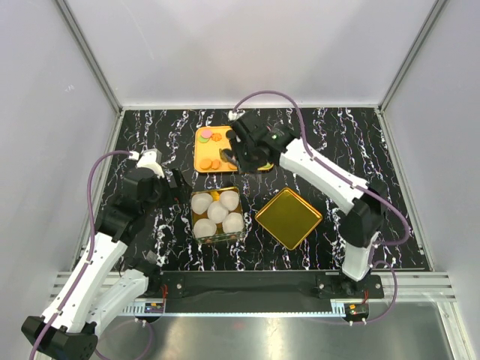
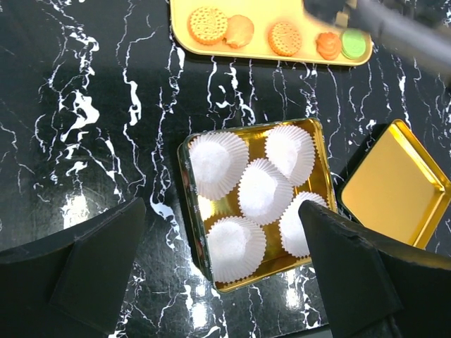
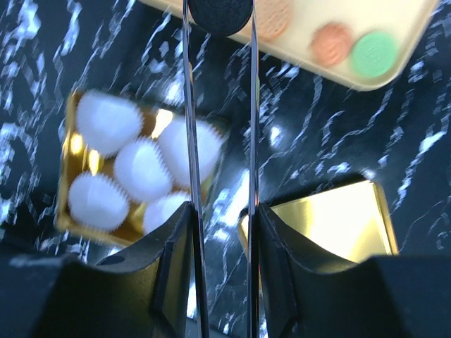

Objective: Pack the cookies

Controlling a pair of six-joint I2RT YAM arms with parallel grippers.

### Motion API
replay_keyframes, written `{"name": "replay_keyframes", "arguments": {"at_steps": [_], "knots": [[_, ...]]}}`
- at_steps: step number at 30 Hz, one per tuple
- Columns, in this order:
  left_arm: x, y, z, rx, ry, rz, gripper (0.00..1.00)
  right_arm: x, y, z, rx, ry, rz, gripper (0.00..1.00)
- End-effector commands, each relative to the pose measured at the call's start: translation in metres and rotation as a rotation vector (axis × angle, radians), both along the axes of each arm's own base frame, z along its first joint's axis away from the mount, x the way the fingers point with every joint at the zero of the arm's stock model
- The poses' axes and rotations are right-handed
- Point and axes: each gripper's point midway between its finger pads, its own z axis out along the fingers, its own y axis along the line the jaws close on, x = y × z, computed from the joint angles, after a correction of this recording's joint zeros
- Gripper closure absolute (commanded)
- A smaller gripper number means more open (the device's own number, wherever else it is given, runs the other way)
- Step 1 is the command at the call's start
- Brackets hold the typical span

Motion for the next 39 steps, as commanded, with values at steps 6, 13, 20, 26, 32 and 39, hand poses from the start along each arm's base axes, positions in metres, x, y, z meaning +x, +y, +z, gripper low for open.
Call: {"name": "replay_keyframes", "arguments": {"at_steps": [6,13,20,26,32,39], "knots": [[0.015,0.006,0.029,0.010,-0.086,0.042,0.01,-0.091,0.038,0.019,0.079,0.034,0.171,0.69],[0.015,0.008,0.027,0.018,-0.082,0.053,0.01,-0.127,0.074,-0.006,0.047,0.081,0.270,0.69],[0.012,0.013,0.022,0.029,-0.078,0.065,0.01,-0.139,0.088,-0.032,0.011,0.116,0.303,0.69],[0.011,0.012,0.021,0.028,-0.074,0.061,0.01,-0.138,0.090,-0.042,-0.004,0.117,0.304,0.68],[0.011,0.011,0.020,0.025,-0.073,0.058,0.01,-0.136,0.092,-0.047,-0.015,0.117,0.302,0.59],[0.010,0.011,0.020,0.024,-0.073,0.057,0.01,-0.134,0.088,-0.046,-0.036,0.100,0.298,0.49]]}}
